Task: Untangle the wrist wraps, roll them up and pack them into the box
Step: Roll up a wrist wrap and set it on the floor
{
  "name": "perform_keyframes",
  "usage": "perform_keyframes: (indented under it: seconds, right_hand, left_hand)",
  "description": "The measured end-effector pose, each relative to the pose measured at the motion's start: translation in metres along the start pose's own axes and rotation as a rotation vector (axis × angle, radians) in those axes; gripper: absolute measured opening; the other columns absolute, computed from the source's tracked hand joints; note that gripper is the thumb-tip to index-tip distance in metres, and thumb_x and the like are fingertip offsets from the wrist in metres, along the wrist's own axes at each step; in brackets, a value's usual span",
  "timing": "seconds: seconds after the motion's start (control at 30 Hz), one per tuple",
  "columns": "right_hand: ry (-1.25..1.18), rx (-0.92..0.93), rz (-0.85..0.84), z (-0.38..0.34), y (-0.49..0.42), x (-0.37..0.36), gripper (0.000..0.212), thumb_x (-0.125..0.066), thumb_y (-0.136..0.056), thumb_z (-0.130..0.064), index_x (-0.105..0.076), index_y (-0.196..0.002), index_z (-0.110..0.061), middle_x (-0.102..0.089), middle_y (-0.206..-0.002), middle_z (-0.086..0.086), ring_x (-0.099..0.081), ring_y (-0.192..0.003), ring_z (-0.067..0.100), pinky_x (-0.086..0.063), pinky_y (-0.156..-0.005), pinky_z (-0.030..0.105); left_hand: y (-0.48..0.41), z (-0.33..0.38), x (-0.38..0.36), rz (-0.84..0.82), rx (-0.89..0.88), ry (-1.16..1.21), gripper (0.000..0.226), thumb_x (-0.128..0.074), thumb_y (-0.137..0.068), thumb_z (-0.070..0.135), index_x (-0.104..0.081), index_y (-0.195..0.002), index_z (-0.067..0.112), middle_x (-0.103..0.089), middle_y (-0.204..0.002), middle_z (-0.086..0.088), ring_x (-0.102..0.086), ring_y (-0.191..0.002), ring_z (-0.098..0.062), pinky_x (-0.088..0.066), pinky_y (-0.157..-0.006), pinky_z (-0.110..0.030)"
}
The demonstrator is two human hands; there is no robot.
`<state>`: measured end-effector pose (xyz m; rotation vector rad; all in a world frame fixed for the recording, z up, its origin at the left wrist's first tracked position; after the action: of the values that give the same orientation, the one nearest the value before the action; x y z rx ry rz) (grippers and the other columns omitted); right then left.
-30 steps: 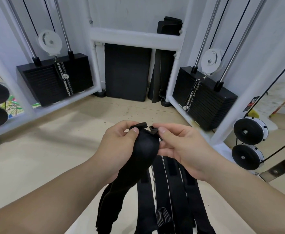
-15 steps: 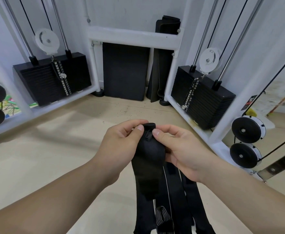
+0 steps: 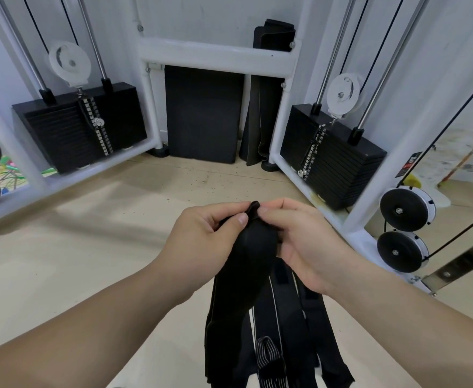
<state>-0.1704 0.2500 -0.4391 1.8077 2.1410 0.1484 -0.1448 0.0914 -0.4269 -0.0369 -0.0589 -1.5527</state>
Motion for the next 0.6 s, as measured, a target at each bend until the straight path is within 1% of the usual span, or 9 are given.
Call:
perform_keyframes:
  seconds: [0.07, 0.1, 0.17, 0.27, 0.33, 0.4, 0.43, 0.53, 0.6]
  right_hand:
    - [0.014, -0.009, -0.028, -0.002, 0.001, 0.000, 0.023, -0.069, -0.101, -0.028, -0.074, -0.104, -0.005, -0.078, -0.094, 0.012, -0.076, -0.085, 0.022, -0.060, -0.077, 0.037]
    - [0.035, -0.004, -0.026, -0.003, 0.001, 0.000, 0.024, -0.072, -0.099, -0.031, -0.073, -0.101, -0.007, -0.077, -0.090, 0.009, -0.075, -0.083, 0.022, -0.061, -0.076, 0.036]
    - [0.085, 0.012, -0.021, -0.002, 0.002, 0.000, 0.014, -0.075, -0.097, -0.026, -0.072, -0.094, -0.013, -0.075, -0.086, 0.007, -0.073, -0.080, 0.020, -0.060, -0.078, 0.036]
    - [0.126, 0.015, -0.006, 0.001, 0.001, 0.003, 0.003, -0.073, -0.098, -0.015, -0.075, -0.099, -0.013, -0.075, -0.092, 0.009, -0.072, -0.086, 0.022, -0.057, -0.090, 0.045]
    - [0.144, 0.020, -0.004, 0.000, 0.000, 0.002, 0.004, -0.072, -0.099, -0.012, -0.075, -0.102, -0.013, -0.075, -0.097, 0.013, -0.071, -0.092, 0.025, -0.055, -0.096, 0.049]
    - [0.165, 0.029, 0.007, -0.001, 0.001, 0.001, 0.006, -0.071, -0.100, -0.009, -0.074, -0.103, -0.013, -0.075, -0.104, 0.022, -0.069, -0.095, 0.028, -0.055, -0.098, 0.050]
    - [0.182, 0.037, 0.012, -0.002, 0.001, 0.001, 0.007, -0.070, -0.100, -0.007, -0.074, -0.102, -0.012, -0.075, -0.108, 0.025, -0.069, -0.097, 0.028, -0.056, -0.098, 0.049]
    - [0.270, 0.067, 0.008, -0.002, 0.002, 0.000, 0.013, -0.066, -0.101, -0.002, -0.072, -0.102, -0.013, -0.077, -0.108, 0.021, -0.071, -0.094, 0.024, -0.058, -0.090, 0.039]
    - [0.301, 0.080, -0.006, -0.003, 0.002, -0.001, 0.014, -0.064, -0.102, 0.000, -0.071, -0.103, -0.012, -0.078, -0.101, 0.015, -0.071, -0.090, 0.022, -0.058, -0.085, 0.035]
  left_hand:
    - [0.001, 0.002, 0.001, -0.007, -0.012, -0.012, 0.027, -0.065, -0.104, 0.011, -0.080, -0.122, 0.023, -0.081, -0.111, 0.015, -0.074, -0.110, -0.001, -0.057, -0.102, -0.027]
    - [0.002, 0.002, 0.000, -0.024, -0.015, -0.023, 0.027, -0.065, -0.103, 0.010, -0.080, -0.121, 0.024, -0.081, -0.110, 0.016, -0.074, -0.110, 0.000, -0.057, -0.099, -0.023]
    - [0.005, 0.003, -0.003, -0.065, -0.003, -0.033, 0.029, -0.064, -0.103, 0.007, -0.082, -0.115, 0.026, -0.081, -0.106, 0.016, -0.074, -0.106, 0.001, -0.057, -0.089, -0.014]
    - [0.005, 0.002, -0.001, -0.039, 0.038, -0.022, 0.029, -0.066, -0.101, 0.005, -0.083, -0.111, 0.026, -0.082, -0.102, 0.015, -0.075, -0.100, 0.003, -0.054, -0.078, -0.006]
    - [0.002, 0.000, 0.003, 0.000, 0.058, -0.003, 0.030, -0.068, -0.100, 0.009, -0.078, -0.120, 0.030, -0.082, -0.102, 0.012, -0.076, -0.095, 0.001, -0.053, -0.071, -0.006]
    - [0.000, -0.003, 0.003, -0.006, 0.095, 0.022, 0.038, -0.069, -0.101, 0.014, -0.064, -0.132, 0.035, -0.083, -0.099, 0.009, -0.078, -0.089, -0.003, -0.053, -0.064, -0.008]
    - [0.000, -0.006, 0.003, -0.013, 0.123, 0.018, 0.041, -0.069, -0.101, 0.017, -0.058, -0.136, 0.035, -0.082, -0.101, 0.009, -0.078, -0.090, -0.005, -0.055, -0.066, -0.010]
    - [-0.003, -0.017, 0.001, -0.055, 0.194, -0.048, 0.036, -0.068, -0.102, 0.023, -0.064, -0.138, 0.025, -0.080, -0.113, 0.007, -0.075, -0.106, -0.013, -0.059, -0.097, -0.033]
    - [-0.003, -0.020, -0.001, -0.099, 0.198, -0.066, 0.020, -0.062, -0.106, 0.020, -0.074, -0.120, 0.024, -0.081, -0.106, 0.002, -0.076, -0.105, -0.019, -0.059, -0.097, -0.036]
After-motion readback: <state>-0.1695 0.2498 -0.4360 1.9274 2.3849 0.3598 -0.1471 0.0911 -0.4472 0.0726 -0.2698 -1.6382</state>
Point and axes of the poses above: each hand's wrist, its own y-axis away from the middle knuckle, its own x-axis out of the back of the hand, z = x × y, the point moved 7 cm from there along -y, towards the middle knuckle
